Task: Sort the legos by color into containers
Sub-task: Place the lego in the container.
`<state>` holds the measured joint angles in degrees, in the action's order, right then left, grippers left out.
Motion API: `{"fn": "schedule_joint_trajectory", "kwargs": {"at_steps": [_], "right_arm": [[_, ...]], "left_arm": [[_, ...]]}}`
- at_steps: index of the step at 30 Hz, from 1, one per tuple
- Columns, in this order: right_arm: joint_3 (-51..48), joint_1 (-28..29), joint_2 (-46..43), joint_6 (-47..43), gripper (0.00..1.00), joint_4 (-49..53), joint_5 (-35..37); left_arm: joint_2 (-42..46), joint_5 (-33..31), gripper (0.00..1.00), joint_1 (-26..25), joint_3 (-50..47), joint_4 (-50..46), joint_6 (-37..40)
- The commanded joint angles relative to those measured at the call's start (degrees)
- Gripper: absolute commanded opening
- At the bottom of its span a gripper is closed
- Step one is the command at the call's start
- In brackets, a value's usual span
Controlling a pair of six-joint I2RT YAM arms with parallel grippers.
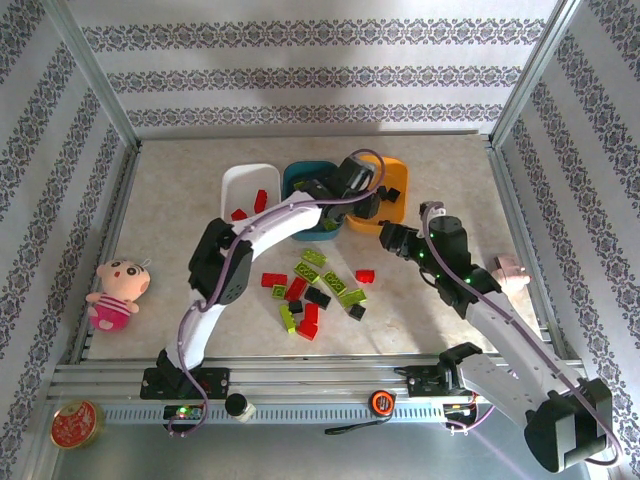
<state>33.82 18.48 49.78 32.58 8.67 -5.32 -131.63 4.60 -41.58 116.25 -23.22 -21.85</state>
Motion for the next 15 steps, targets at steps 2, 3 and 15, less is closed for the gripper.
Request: {"fn": "schedule_joint_trajectory", "kwargs": {"at_steps": [2, 3, 15], "right_arm": [[-2.1, -0.6, -2.4, -1.5, 0.73, 3.1, 0.8], [-2.5, -0.6, -2.7, -1.4, 0.74, 3.2, 0.7], [-5.6, 7.1, 6.1, 1.3, 0.73, 0.3, -0.3]], "left_arm": [[-1.1, 1.2, 0.64, 0.7, 5.4, -4.9, -0.2], [-0.2, 1.1, 0.66, 0.7, 5.2, -4.5, -0.3], [33.9, 0.2, 0.92, 3.2, -39.5, 17.7, -6.0]]}}
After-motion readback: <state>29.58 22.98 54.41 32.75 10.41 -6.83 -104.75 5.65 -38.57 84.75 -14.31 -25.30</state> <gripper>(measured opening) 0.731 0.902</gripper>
